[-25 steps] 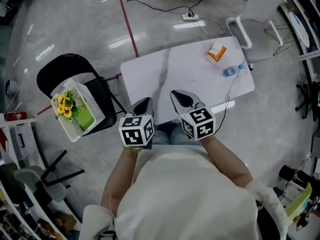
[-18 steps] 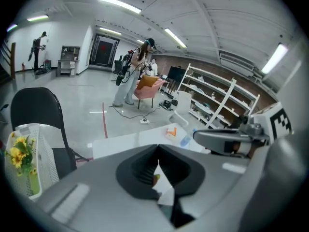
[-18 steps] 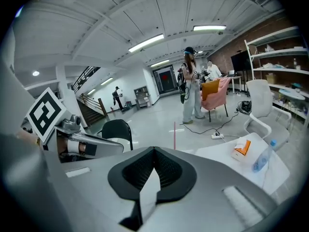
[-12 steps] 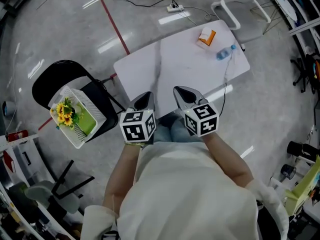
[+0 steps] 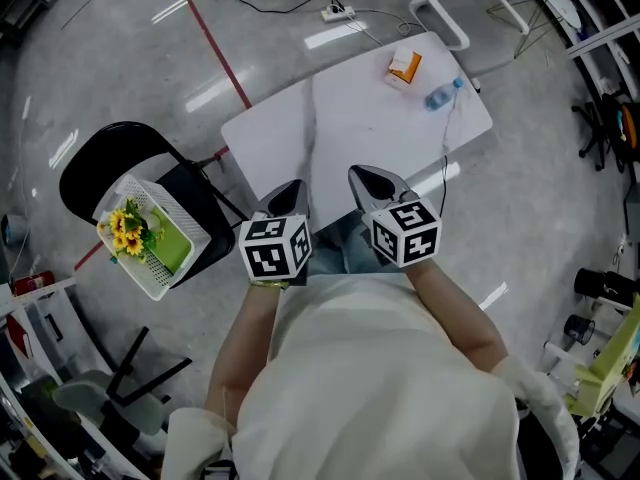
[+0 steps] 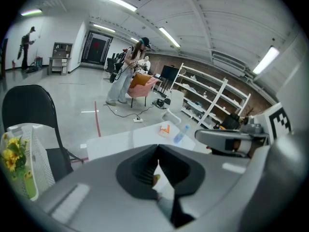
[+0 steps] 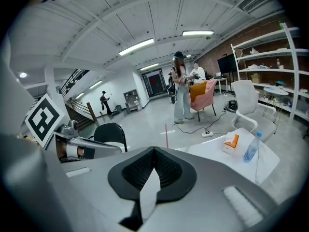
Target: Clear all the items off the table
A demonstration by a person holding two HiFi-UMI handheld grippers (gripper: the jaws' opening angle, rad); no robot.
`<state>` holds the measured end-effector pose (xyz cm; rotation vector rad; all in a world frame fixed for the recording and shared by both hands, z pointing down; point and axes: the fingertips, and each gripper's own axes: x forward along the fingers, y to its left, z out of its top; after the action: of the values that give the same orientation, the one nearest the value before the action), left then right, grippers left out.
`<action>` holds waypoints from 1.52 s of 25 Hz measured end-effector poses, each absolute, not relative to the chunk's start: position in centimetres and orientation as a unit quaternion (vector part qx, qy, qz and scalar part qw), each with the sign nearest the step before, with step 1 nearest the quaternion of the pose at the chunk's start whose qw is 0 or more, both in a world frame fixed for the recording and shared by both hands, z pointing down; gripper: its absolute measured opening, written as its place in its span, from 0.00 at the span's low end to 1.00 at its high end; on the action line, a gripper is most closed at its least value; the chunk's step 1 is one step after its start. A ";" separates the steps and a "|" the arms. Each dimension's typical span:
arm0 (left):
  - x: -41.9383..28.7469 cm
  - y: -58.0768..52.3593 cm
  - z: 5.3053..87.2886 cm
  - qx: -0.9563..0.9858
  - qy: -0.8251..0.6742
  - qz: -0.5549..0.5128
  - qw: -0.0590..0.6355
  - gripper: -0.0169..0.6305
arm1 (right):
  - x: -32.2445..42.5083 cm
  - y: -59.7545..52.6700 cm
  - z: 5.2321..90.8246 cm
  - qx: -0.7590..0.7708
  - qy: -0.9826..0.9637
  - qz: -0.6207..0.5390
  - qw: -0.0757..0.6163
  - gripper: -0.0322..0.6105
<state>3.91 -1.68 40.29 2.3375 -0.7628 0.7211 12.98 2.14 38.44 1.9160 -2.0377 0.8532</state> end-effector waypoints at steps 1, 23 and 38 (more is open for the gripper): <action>3.9 -1.6 40.3 0.875 -0.285 0.270 0.285 0.04 | 13.0 2.1 38.4 0.652 -0.693 0.289 0.107 0.05; 11.4 -4.7 41.0 0.857 -0.338 0.256 0.293 0.04 | 21.8 -3.1 38.3 0.610 -0.738 0.257 0.131 0.05; 22.2 -6.3 41.6 0.851 -0.345 0.265 0.295 0.04 | 34.3 -4.1 39.2 0.620 -0.728 0.264 0.126 0.05</action>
<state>22.17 -6.35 41.64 2.2643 -0.9182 0.7056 34.33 -4.14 39.19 1.8051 -2.1211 0.7697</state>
